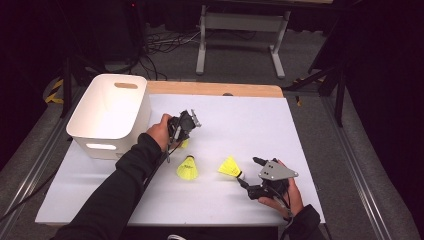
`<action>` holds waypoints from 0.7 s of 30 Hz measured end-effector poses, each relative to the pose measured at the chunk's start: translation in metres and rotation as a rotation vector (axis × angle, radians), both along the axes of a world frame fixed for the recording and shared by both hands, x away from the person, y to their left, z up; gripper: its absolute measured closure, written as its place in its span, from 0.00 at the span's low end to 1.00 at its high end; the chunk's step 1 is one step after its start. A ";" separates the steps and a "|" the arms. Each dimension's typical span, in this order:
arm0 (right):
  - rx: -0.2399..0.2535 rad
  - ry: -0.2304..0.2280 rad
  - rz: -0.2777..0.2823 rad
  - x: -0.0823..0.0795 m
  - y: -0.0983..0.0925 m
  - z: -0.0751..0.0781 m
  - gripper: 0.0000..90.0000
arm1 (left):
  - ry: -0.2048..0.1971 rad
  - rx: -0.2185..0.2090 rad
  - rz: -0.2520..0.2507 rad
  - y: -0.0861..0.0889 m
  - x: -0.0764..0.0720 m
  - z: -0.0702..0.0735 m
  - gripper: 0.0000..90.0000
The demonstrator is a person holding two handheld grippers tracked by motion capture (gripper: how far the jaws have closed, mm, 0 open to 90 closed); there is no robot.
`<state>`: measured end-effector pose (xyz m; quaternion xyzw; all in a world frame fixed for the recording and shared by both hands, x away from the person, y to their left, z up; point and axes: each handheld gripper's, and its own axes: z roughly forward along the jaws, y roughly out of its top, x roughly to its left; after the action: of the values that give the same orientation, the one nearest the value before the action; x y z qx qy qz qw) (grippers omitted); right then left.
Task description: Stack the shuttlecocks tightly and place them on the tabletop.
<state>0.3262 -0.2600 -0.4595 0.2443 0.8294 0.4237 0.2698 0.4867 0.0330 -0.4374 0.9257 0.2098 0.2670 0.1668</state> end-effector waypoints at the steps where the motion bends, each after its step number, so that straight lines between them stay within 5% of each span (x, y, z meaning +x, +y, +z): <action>1: 0.001 0.001 0.000 0.000 0.000 0.000 0.17 | 0.002 -0.003 -0.002 0.000 0.000 0.001 0.82; 10: 0.004 -0.003 -0.005 0.000 0.000 0.001 0.17 | -0.012 -0.020 -0.008 0.006 -0.005 0.010 0.78; 21: 0.008 -0.010 -0.009 -0.001 -0.001 0.002 0.17 | -0.060 -0.124 -0.044 0.018 -0.027 0.033 0.71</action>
<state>0.3256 -0.2605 -0.4574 0.2471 0.8252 0.4272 0.2748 0.4593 0.0507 -0.4046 0.9094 0.2006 0.2776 0.2359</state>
